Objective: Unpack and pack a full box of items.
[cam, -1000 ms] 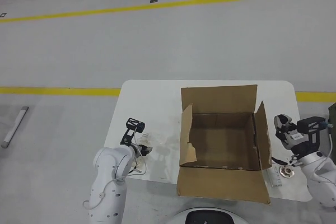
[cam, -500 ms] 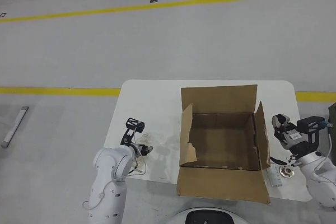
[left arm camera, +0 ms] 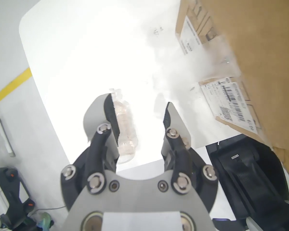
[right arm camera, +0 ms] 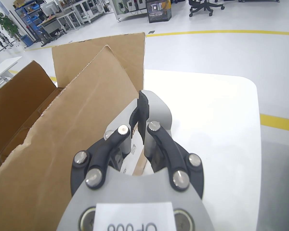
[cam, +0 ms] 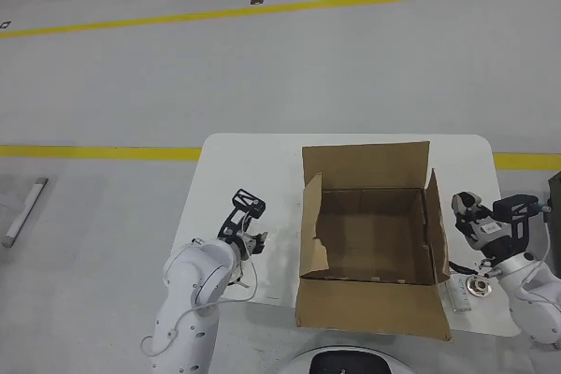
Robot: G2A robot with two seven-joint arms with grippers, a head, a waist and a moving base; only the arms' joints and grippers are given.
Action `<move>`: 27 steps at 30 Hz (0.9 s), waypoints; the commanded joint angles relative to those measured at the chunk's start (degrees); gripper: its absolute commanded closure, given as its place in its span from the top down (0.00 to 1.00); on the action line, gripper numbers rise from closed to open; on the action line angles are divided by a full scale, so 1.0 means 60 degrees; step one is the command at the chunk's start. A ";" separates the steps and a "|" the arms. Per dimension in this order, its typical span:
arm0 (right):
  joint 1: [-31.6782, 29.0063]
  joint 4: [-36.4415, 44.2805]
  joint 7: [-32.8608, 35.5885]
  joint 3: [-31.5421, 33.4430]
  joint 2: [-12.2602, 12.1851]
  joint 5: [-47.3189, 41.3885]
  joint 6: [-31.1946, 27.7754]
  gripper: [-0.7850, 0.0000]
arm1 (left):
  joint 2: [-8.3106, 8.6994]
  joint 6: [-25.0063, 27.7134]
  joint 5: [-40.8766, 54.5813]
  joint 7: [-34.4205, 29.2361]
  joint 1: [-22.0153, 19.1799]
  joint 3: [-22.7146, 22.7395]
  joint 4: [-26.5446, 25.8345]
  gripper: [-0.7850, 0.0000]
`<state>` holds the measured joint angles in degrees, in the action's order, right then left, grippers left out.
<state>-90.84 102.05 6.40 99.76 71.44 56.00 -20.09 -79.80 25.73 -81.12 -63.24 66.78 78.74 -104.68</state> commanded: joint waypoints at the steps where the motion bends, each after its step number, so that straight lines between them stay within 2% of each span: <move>1: 0.0013 -0.0022 0.0012 -0.0011 -0.0006 -0.0054 -0.0020 0.00 | 0.0007 0.0152 0.0129 0.0047 -0.0049 -0.0174 -0.0062 0.00; 10: 0.0025 -0.0077 0.0048 -0.0107 -0.0031 -0.0334 -0.0132 0.00 | 0.0048 0.0212 0.0640 0.0134 -0.0358 -0.0549 -0.0148 0.00; 25: 0.0156 -0.0122 0.0342 -0.0271 -0.0089 -0.0481 -0.0167 0.00 | 0.0074 0.0196 0.0839 0.0020 -0.0345 -0.0482 -0.0168 0.00; 27: 0.0195 -0.0123 0.0367 -0.0301 -0.0098 -0.0472 -0.0172 0.00 | 0.0091 0.0211 0.0665 0.0368 -0.0266 -0.0603 -0.0193 0.00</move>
<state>-89.76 101.31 8.55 98.01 70.87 53.14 -21.10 -79.31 26.91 -76.51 -62.26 64.98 75.52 -105.76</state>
